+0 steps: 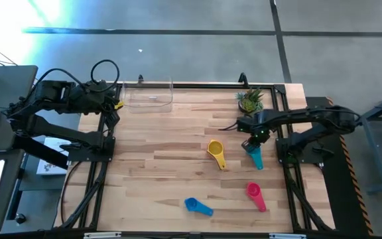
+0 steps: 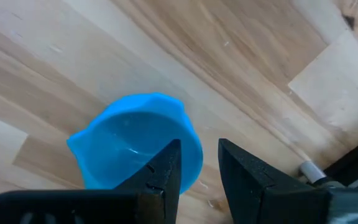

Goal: Nest measuring cups in basket
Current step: Stack the light blue measuring cup on top of the yellow measuring cup

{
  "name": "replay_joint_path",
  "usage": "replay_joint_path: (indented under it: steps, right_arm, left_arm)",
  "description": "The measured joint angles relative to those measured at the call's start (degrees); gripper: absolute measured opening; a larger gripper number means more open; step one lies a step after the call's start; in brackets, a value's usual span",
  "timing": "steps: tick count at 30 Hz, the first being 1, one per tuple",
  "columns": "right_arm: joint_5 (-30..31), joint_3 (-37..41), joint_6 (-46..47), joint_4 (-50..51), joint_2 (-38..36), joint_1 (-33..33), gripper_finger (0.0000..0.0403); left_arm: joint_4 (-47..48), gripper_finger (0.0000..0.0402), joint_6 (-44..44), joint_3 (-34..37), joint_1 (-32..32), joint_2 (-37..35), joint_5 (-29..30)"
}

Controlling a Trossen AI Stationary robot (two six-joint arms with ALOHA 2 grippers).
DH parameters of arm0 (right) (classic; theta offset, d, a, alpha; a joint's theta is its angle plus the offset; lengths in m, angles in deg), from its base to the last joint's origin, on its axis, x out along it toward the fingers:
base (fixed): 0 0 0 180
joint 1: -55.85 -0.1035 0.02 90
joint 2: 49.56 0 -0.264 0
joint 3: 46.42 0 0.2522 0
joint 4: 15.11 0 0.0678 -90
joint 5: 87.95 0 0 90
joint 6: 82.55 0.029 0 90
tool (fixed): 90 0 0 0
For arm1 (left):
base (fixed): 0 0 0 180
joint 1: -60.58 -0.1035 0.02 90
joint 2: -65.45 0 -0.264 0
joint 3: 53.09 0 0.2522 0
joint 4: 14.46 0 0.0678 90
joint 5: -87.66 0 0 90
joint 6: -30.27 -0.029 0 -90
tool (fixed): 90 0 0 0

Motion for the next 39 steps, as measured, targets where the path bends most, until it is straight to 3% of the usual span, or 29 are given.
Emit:
replay_joint_path:
  steps: [7, 15, 22, 39]
  right_arm:
    - [0.0, 0.0, 0.1, -0.8, 3.1, 0.0, 0.0088]
    - [0.9, 0.0, 1.5, -0.8, 3.1, 0.0, 0.0008]
    - [0.8, -0.5, 4.7, 0.1, 3.1, 0.0, 0.0004]
    - [3.3, -21.7, 4.6, 4.2, 3.1, 0.0, 0.0001]
  left_arm:
    - [0.0, 0.0104, 0.1, 0.0, 0.0, 0.0, 0.0]
    - [0.0, 0.0104, 0.0, 0.0, 0.0, 0.0, 0.8]
    - [0.0, 0.0104, -0.1, 0.0, 0.0, 0.0, 1.0]
    - [0.0, 0.0104, -0.1, 0.0, 0.0, 0.0, 1.1]
